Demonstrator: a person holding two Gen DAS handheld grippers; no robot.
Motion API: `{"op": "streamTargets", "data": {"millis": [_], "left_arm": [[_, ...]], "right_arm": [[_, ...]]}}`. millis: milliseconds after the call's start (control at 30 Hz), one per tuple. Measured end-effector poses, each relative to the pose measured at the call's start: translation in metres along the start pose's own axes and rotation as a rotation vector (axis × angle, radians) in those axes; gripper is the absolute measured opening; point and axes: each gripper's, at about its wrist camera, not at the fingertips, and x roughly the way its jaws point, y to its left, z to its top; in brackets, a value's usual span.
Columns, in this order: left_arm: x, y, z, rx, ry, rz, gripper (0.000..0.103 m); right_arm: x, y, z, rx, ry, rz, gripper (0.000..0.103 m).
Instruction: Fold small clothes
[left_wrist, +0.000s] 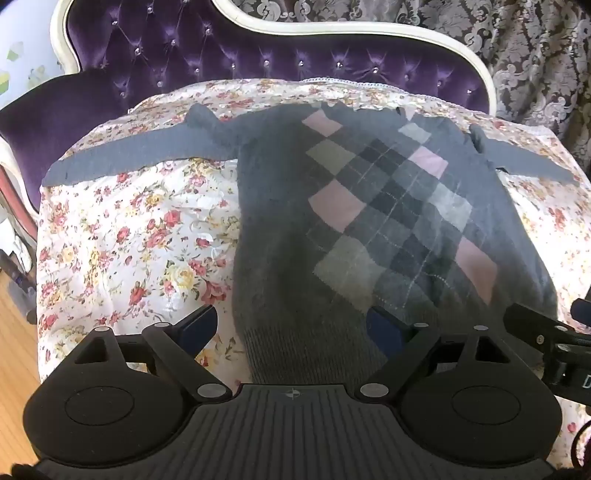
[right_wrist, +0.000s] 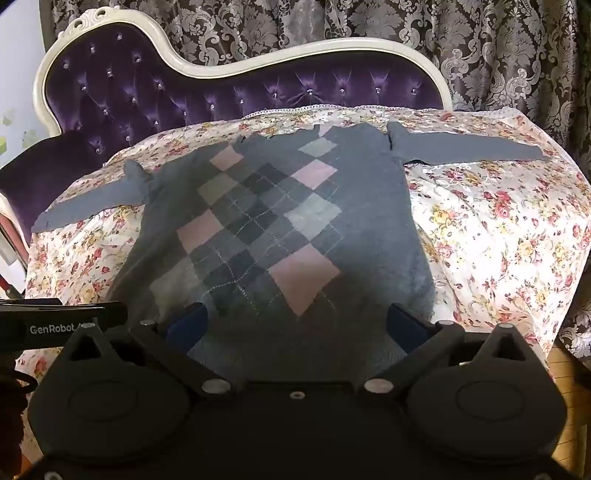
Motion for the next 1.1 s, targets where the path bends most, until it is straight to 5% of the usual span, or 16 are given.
{"op": "streamTargets", "data": {"millis": [1100], "left_arm": [[0.008, 0.002, -0.005, -0.006, 0.027, -0.001, 0.088]], "right_arm": [[0.013, 0.003, 0.003, -0.03, 0.05, -0.073, 0.102]]}}
